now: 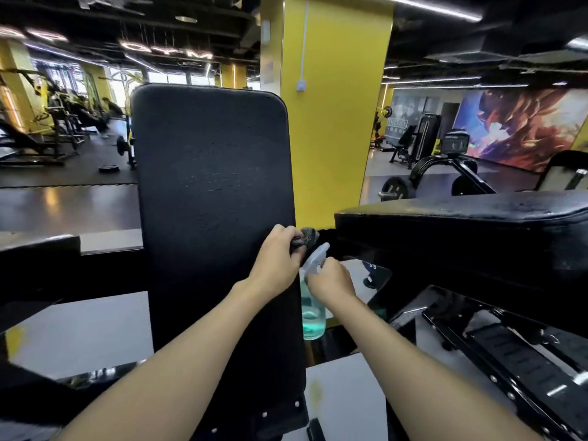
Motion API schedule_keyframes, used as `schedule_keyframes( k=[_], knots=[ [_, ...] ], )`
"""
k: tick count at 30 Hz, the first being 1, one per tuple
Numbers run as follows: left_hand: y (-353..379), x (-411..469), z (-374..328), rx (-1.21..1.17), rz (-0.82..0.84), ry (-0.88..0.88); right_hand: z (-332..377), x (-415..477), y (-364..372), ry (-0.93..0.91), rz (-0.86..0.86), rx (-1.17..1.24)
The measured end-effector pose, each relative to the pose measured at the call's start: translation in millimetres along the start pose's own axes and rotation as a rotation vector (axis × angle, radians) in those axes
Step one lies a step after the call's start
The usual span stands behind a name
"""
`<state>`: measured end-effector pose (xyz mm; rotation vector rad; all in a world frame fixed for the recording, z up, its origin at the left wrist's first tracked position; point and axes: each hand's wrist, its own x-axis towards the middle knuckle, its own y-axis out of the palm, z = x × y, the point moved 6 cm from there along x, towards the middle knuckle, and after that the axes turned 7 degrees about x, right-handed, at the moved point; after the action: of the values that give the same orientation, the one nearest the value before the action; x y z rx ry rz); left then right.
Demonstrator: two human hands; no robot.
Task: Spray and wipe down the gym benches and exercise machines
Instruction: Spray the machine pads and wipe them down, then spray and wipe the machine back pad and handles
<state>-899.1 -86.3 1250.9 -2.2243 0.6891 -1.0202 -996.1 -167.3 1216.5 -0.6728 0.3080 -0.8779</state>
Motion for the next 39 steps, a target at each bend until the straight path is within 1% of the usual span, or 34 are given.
schedule_keyframes(
  k=[3,6,8,10,12,16,19,22,24,27,30,33,36,38,39],
  knots=[
    [1.8,0.8,1.7,0.024,-0.005,0.037,-13.8,21.9,18.3,0.075,0.052,0.0],
    [1.6,2.1,5.1,0.035,-0.036,0.049,-25.4,36.3,34.6,0.085,0.09,0.017],
    [1.3,2.0,5.4,0.044,-0.051,0.043,-33.2,40.2,40.2,0.078,0.076,0.088],
    [1.2,2.2,3.2,0.041,-0.047,0.017,-37.8,40.8,40.3,0.051,0.027,0.133],
    [-0.4,0.2,-0.7,0.017,-0.047,-0.033,-38.3,34.2,38.5,-0.022,-0.018,0.146],
    [-23.9,-16.2,1.2,-0.048,-0.122,-0.214,-31.2,-0.6,26.1,-0.288,-0.12,0.155],
    [-67.9,-34.6,-3.2,-0.055,-0.173,-0.314,-16.9,-29.3,1.9,-0.469,-0.186,0.182],
    [-124.7,-50.6,-15.7,0.0,-0.222,-0.354,19.6,-56.2,-19.4,-0.592,-0.209,0.205],
    [-160.5,-59.3,-29.2,0.077,-0.253,-0.341,53.3,-73.8,-24.9,-0.632,-0.149,0.273],
    [-218.9,-77.4,-56.8,0.181,-0.308,-0.29,108.4,-107.3,-25.2,-0.606,0.024,0.498],
    [-274.6,-101.9,-90.4,0.263,-0.391,-0.227,160.9,-151.7,-21.7,-0.717,0.172,0.563],
    [-329.7,-135.0,-124.7,0.341,-0.504,-0.184,206.6,-205.3,-22.9,-0.843,0.371,0.62],
    [-383.2,-170.9,-158.6,0.366,-0.611,-0.145,243.0,-254.1,-29.6,-0.888,0.56,0.708],
    [-422.0,-198.4,-176.1,0.353,-0.678,-0.183,265.7,-283.7,-32.8,-0.917,0.682,0.771],
    [-438.4,-208.4,-179.7,0.3,-0.706,-0.207,273.2,-293.6,-35.0,-0.936,0.71,0.762]
  ],
)
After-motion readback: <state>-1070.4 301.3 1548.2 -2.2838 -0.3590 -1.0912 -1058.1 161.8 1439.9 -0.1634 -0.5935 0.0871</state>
